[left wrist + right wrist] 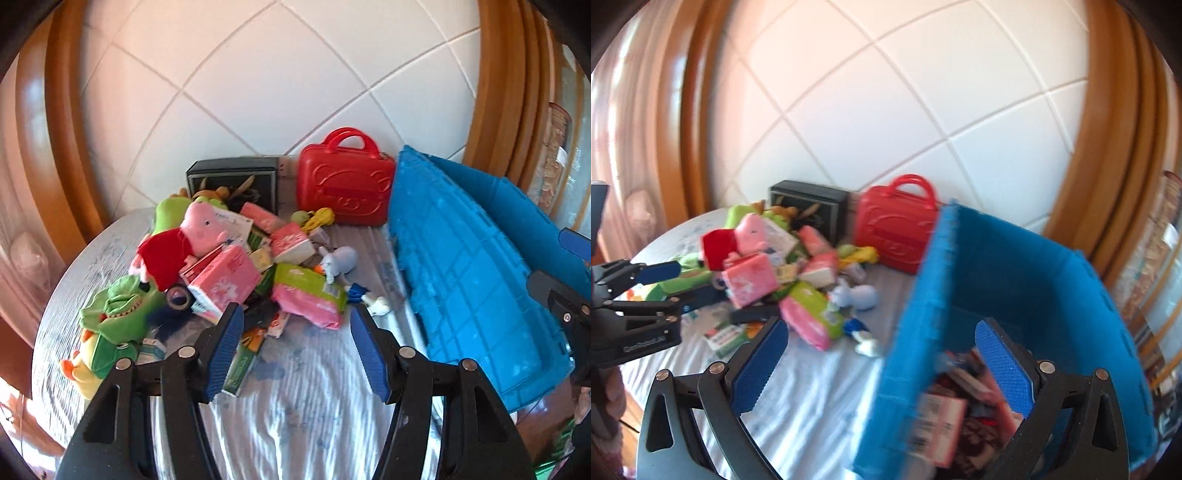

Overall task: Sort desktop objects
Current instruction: 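Move both tools back over the pile on the table, then grasp the Estazolam tablets box with the left tool while the right tool grasps the red-white eye ointment box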

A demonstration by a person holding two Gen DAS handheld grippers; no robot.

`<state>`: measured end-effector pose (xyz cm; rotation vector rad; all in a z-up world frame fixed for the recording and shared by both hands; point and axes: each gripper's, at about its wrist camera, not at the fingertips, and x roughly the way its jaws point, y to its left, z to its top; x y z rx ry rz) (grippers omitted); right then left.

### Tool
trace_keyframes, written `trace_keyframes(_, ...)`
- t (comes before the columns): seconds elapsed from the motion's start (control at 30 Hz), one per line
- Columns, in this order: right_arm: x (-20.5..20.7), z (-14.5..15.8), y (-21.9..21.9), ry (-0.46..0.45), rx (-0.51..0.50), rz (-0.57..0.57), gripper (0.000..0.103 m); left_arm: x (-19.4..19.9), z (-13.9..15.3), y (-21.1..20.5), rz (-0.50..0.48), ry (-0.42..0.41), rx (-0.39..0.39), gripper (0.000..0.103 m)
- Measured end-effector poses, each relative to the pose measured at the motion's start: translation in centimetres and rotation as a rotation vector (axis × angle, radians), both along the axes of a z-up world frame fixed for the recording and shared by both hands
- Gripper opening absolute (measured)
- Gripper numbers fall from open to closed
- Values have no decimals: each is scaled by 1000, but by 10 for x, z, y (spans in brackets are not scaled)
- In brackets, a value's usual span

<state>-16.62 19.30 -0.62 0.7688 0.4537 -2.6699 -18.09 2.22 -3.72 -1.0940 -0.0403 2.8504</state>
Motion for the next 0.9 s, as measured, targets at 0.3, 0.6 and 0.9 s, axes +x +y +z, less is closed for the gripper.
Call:
trace_keyframes(0.3, -36, -79, -125, -189, 46, 106, 103, -34, -94, -128, 119, -201, 43, 59)
trace_keyframes(0.6, -85, -186, -169, -439, 75, 36, 103, -62, -191, -201, 175, -386, 81, 59)
trace_keyframes(0.9, -126, -249, -180, -550, 92, -41, 103, -109, -249, -218, 159, -464, 22, 59)
